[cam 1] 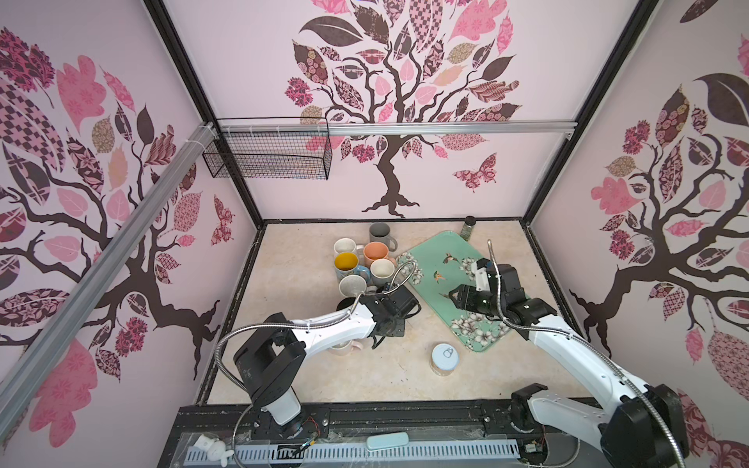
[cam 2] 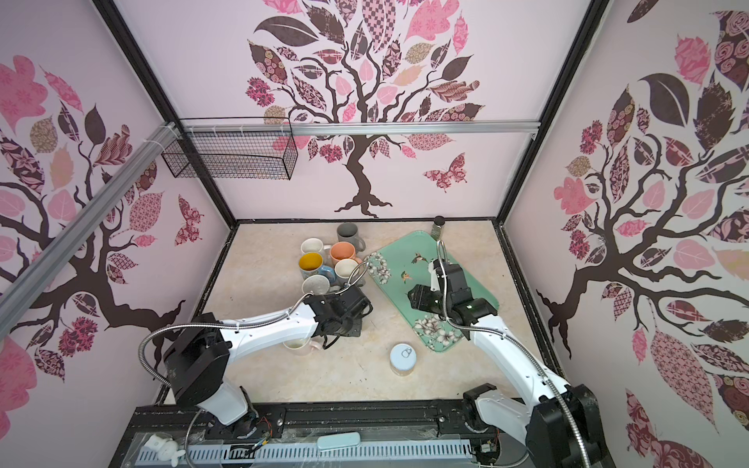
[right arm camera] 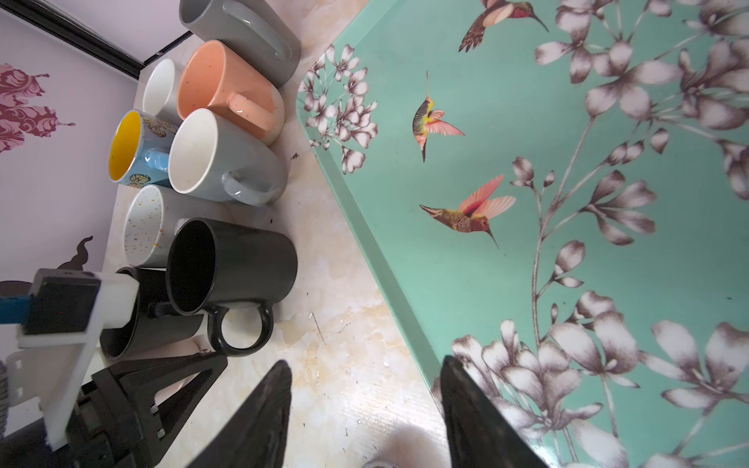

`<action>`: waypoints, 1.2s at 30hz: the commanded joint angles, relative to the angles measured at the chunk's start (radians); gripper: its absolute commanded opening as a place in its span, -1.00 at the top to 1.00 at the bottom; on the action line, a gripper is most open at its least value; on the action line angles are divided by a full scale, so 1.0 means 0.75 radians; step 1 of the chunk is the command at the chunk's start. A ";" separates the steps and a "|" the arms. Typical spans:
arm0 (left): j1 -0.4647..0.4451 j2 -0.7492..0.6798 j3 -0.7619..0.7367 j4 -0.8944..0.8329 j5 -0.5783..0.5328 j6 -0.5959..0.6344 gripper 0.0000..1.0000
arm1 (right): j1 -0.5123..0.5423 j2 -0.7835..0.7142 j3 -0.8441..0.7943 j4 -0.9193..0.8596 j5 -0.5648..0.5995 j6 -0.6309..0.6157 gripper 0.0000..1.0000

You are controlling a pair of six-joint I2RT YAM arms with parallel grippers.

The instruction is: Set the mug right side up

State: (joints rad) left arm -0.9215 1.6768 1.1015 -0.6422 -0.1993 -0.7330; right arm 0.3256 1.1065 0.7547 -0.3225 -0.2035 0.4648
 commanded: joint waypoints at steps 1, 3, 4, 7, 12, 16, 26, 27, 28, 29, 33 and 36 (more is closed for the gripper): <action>0.020 0.056 0.080 0.060 0.076 0.044 1.00 | -0.003 0.029 0.090 -0.018 0.047 -0.043 -0.21; 0.036 0.091 0.107 0.083 0.116 0.034 1.00 | -0.003 0.040 0.105 -0.022 0.059 -0.053 -0.21; 0.046 0.107 0.114 0.095 0.130 0.026 1.00 | -0.003 0.048 0.112 -0.024 0.066 -0.055 -0.21; 0.071 0.137 0.144 0.123 0.162 -0.008 1.00 | -0.005 0.066 0.133 -0.035 0.086 -0.065 -0.22; 0.132 0.169 0.170 0.161 0.176 -0.057 1.00 | -0.005 0.092 0.155 -0.043 0.106 -0.076 -0.23; 0.182 0.185 0.179 0.210 0.221 -0.053 1.00 | -0.005 0.120 0.174 -0.043 0.114 -0.075 -0.23; 0.211 0.170 0.244 0.204 0.266 0.000 1.00 | -0.004 0.155 0.208 -0.033 0.146 -0.083 -0.29; 0.213 0.154 0.245 0.184 0.265 0.011 1.00 | -0.005 0.157 0.210 -0.029 0.147 -0.101 -0.30; 0.214 0.135 0.244 0.172 0.261 0.023 1.00 | -0.004 0.157 0.215 -0.031 0.158 -0.120 -0.31; 0.214 0.104 0.238 0.154 0.256 0.043 1.00 | -0.005 0.155 0.219 -0.034 0.185 -0.141 -0.33; 0.226 -0.044 0.220 0.057 0.207 0.131 1.00 | -0.010 0.135 0.229 -0.040 0.370 -0.214 -0.64; 0.261 -0.167 0.216 -0.001 0.170 0.190 1.00 | -0.034 0.115 0.227 -0.022 0.519 -0.254 -0.84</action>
State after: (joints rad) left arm -0.7486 1.6512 1.2316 -0.5938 -0.0235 -0.6636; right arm 0.3180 1.2076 0.8825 -0.3397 0.0368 0.3313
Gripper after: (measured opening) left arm 0.046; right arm 0.904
